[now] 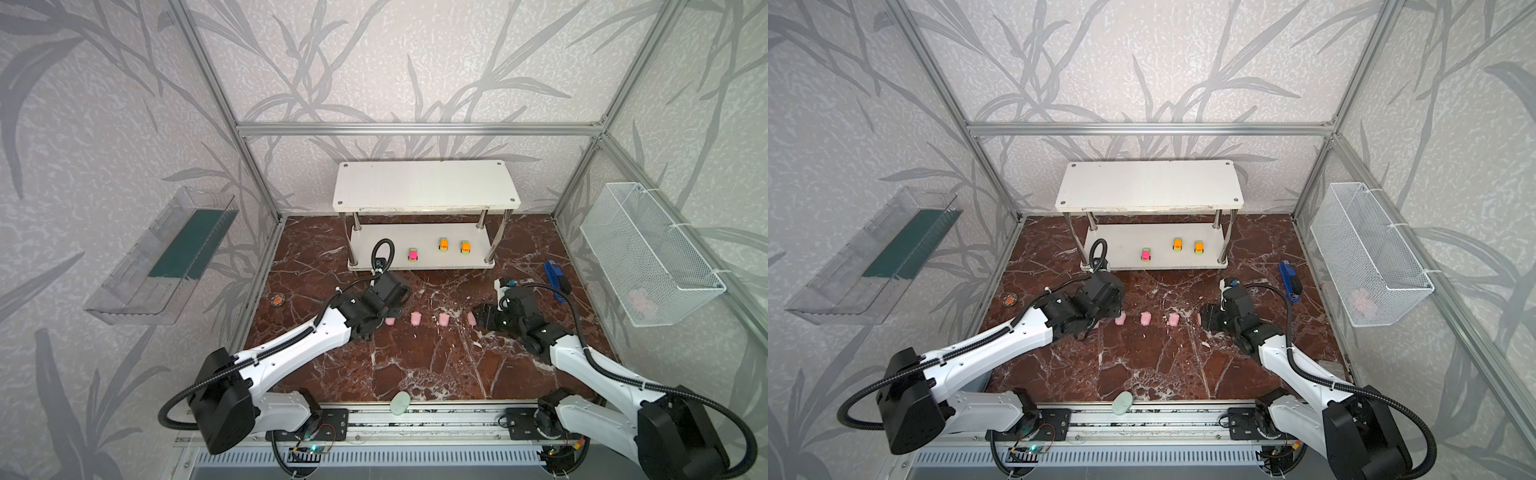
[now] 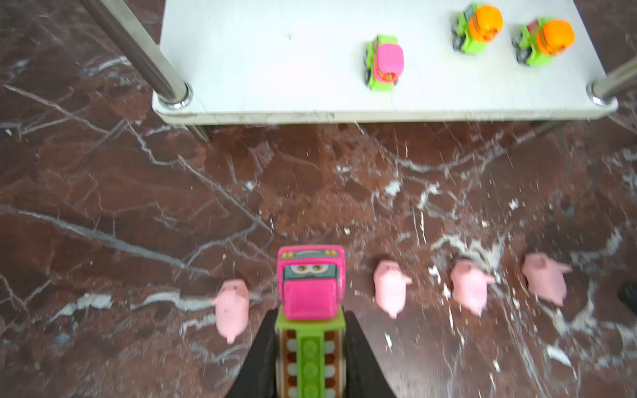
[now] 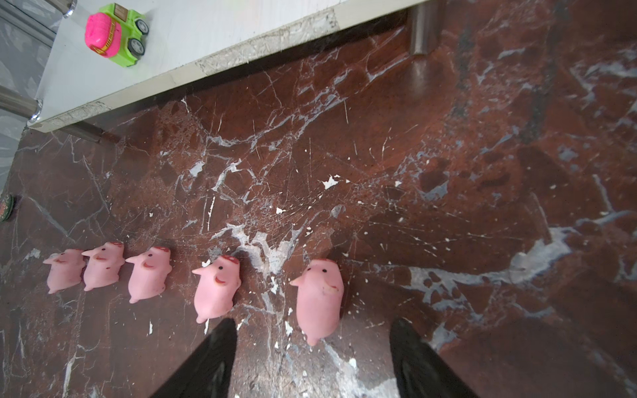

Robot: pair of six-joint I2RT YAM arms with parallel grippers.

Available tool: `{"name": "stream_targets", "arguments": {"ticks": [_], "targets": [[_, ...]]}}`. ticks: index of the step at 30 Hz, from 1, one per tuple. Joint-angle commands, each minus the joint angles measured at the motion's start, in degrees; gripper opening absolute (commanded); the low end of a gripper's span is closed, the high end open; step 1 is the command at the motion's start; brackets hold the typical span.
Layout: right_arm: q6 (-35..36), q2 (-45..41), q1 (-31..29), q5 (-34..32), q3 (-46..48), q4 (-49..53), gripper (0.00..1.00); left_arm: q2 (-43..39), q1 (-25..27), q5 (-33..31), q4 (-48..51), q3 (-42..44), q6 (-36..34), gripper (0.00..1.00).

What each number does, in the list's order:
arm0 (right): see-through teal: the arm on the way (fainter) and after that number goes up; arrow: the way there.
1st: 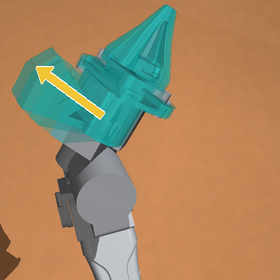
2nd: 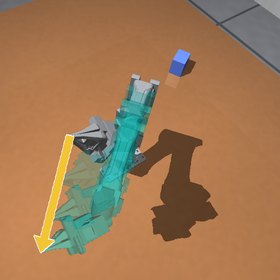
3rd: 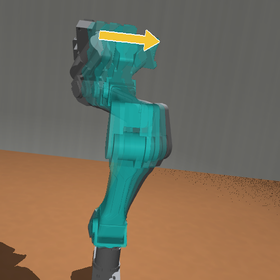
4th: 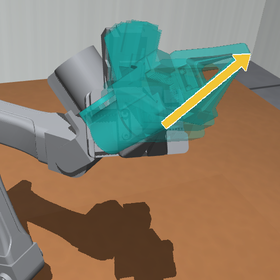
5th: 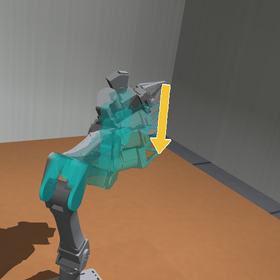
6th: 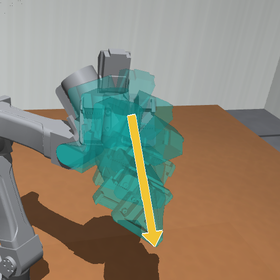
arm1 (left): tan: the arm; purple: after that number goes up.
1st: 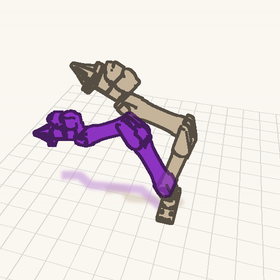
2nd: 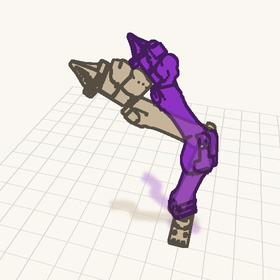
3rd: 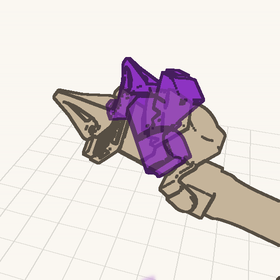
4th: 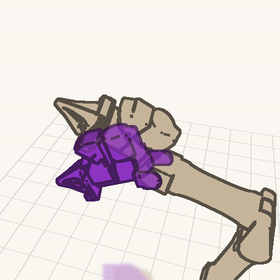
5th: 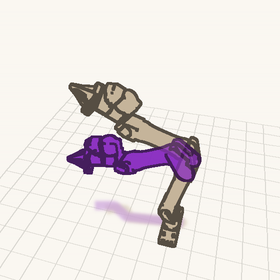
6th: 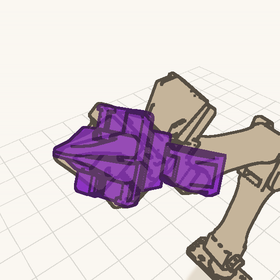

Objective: Place and organize the plastic toys onto the shelf
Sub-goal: 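Carry the pink-cab truck with the left gripper onto the lower shelf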

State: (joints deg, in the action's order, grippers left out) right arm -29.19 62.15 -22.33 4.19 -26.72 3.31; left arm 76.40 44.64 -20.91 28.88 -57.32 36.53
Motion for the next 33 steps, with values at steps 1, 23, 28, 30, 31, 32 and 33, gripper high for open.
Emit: {"name": "stream_targets", "arguments": {"ticks": [1, 23, 28, 30, 31, 32, 33], "targets": [[-0.4, 0.5, 0.2, 0.7, -0.2, -1.0, 0.71, 5.4, -3.2, 0.2, -9.1, -2.6, -5.2, 0.23], [1.5, 1.1, 0.4, -1.0, 0.2, -1.1, 0.71, 24.7, -14.4, 1.5, -24.6, -12.2, -12.6, 0.24], [1.9, 1.0, 0.6, -1.5, 0.4, -0.8, 0.71, 26.3, -15.3, 2.1, -25.4, -12.5, -11.8, 0.24], [1.9, 1.0, 0.7, -1.3, 0.6, -0.9, 0.71, 26.9, -15.5, 2.2, -25.8, -12.5, -11.6, 0.25], [1.9, 0.9, 0.7, -1.3, 0.5, -0.8, 0.71, 27.3, -15.7, 2.1, -26.1, -12.6, -11.6, 0.25], [1.9, 0.8, 0.7, -1.3, 0.5, -0.7, 0.71, 27.4, -15.9, 2.1, -26.3, -12.6, -11.6, 0.25], [1.9, 0.6, 0.8, -1.3, 0.5, -0.7, 0.71, 27.8, -16.0, 2.1, -26.6, -12.6, -11.6, 0.25]]}}
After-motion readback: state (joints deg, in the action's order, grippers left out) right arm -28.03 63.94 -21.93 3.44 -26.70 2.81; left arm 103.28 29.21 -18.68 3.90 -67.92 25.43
